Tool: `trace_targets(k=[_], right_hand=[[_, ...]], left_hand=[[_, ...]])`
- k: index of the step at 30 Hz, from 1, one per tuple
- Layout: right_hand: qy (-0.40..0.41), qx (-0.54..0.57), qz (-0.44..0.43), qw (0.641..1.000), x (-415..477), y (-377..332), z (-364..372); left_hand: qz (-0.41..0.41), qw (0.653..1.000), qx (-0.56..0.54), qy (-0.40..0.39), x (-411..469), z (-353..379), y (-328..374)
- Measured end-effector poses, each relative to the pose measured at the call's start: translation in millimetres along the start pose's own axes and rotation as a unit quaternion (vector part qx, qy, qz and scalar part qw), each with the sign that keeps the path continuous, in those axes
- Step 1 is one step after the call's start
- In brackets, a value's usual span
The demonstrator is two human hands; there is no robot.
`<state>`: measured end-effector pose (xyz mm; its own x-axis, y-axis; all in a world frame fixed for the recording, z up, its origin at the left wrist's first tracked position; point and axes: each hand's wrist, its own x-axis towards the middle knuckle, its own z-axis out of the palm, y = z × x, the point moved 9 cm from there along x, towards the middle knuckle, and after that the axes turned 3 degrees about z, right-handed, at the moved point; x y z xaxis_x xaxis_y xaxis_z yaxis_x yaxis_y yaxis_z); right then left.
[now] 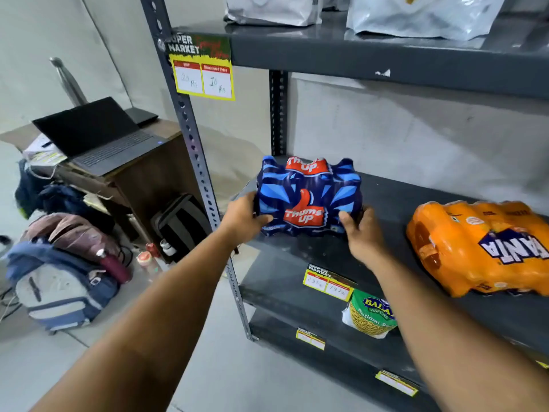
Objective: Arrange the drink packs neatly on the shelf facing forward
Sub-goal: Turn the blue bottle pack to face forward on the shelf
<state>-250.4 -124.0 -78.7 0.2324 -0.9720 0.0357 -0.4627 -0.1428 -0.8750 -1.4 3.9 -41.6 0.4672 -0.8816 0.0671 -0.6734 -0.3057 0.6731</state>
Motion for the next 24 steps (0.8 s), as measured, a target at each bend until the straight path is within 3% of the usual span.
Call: trace_targets(k=[6,14,24], right_hand=[[0.05,-0.02,-0.002,0.999,-26,-9,15],[0.091,-0.003,0.007,0.996,-49,-21,26],[0.096,0.011,0.006,0.995,-59,-24,37]], left_hand=[[0.016,0.997,-0.039,-0.058,25,-11,-27],[0.033,0.99,-0.136,-0.034,27,-6,-44],[0.038,0.992,-0.105,-0.053,33,-8,-60]])
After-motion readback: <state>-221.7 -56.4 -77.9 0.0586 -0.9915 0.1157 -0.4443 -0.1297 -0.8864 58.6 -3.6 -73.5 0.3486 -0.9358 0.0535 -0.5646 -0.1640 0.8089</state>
